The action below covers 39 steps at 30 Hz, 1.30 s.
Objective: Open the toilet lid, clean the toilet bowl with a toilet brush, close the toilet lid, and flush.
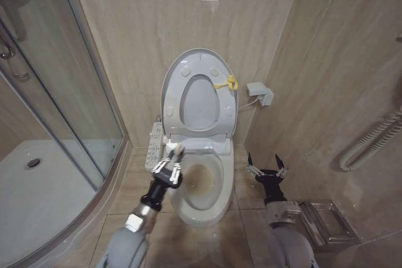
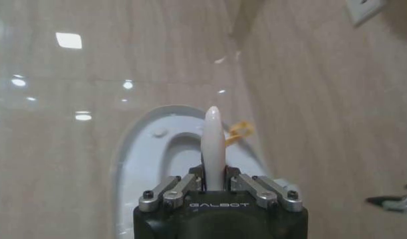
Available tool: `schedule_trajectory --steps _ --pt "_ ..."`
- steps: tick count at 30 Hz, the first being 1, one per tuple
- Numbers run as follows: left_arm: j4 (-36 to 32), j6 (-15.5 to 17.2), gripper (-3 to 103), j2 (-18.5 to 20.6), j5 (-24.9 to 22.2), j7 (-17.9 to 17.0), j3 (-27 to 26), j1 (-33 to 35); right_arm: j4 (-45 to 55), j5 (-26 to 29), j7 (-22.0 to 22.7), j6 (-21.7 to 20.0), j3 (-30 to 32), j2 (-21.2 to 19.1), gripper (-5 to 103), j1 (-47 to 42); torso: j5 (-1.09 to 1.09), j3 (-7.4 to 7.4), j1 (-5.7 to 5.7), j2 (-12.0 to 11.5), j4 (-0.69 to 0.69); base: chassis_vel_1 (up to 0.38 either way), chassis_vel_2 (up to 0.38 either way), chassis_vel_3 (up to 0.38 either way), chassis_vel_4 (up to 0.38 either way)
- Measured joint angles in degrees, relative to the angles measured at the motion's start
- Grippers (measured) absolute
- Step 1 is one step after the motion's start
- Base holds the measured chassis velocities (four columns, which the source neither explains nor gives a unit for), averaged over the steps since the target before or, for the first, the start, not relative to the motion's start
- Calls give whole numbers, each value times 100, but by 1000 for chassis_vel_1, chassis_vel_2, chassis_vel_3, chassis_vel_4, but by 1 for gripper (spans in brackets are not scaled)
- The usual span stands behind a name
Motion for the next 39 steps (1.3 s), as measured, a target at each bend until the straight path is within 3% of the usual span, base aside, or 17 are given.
schedule_trajectory --steps 10,17,22,28,36,39 --pt "-163 -301 19 -132 -131 -230 -1120 906 0 0 0 0 0 0 100 0 0 0 0 0 0 0 0 0 0" --pt "455 -752 19 -316 -148 -520 -1703 1020 0 0 0 0 0 0 100 0 0 0 0 0 0 0 0 0 0" --pt "1077 -1123 19 -367 -198 -617 -1748 826 1 0 0 0 -1 0 100 0 0 0 0 0 -1 0 0 0 0" --pt "2562 -1915 19 -441 -477 -640 -1427 357 1 0 0 0 0 0 100 0 0 1 1 0 -1 0 0 0 0" --pt "3375 -2206 19 -509 -893 -513 -1053 -44 0 0 0 0 0 0 100 0 1 1 1 -1 -1 0 0 0 0" --pt "3995 -2287 19 -515 -937 -488 -931 -353 1 0 1 0 1 0 100 0 1 1 1 -1 1 0 0 0 0"
